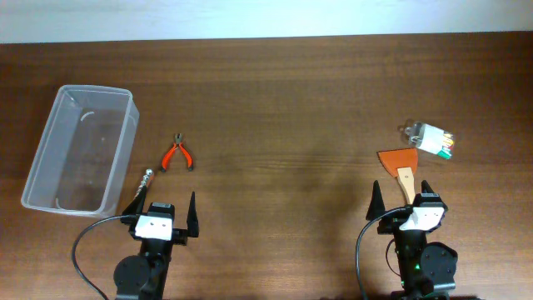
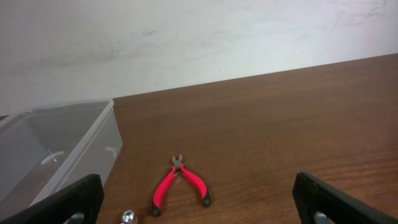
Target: Pack container
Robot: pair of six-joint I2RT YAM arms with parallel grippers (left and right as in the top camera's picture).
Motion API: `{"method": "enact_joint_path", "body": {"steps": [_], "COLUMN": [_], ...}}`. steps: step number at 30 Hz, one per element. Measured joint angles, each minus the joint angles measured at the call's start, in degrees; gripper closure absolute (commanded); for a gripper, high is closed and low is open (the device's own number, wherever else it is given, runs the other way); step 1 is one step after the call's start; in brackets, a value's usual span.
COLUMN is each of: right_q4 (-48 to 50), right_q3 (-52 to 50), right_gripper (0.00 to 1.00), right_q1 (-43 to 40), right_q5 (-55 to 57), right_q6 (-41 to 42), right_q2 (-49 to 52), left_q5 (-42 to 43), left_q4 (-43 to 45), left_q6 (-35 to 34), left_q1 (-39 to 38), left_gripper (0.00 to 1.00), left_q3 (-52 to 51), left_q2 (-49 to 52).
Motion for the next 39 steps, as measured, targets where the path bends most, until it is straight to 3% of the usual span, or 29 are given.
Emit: {"method": "enact_joint_path", "body": {"steps": [20, 26, 28, 34, 38, 39], "right_q4": [0.0, -0.1, -0.4, -6.8, -11.8, -15.8], "right_q3": [0.0, 0.0, 0.1, 5.4, 16.7, 24.1], "right_gripper": [0.02, 0.01, 0.02, 0.01, 0.01, 0.01], "right_q1": [0.0, 0.0, 0.0, 0.0, 0.1, 0.2], "right_q5": [-0.1, -0.6, -2.5, -7.0, -8.3, -9.0], "right_q6": [0.4, 8.3, 13.2, 17.1, 16.4, 15.2], "right_q2": [0.0, 0.0, 0.1, 6.4, 16.0, 21.9], "left_q5": [0.0, -0.8, -2.8, -11.7, -18.6, -21.0], "left_q4": [0.0, -1.3, -6.9, -19.7, -34.4, -41.4], "left_q6": [-1.3, -4.5, -9.0, -14.8, -17.7, -19.6], "left_q1": [0.0, 0.0, 0.0, 0.0, 0.3, 1.6], "left_gripper": [0.01, 0.01, 0.01, 0.01, 0.01, 0.01], "left_q3": [0.0, 0.5, 4.3, 24.9, 42.8, 51.0], "left_q2": [0.0, 0.1, 1.3, 13.7, 28.5, 36.2]}}
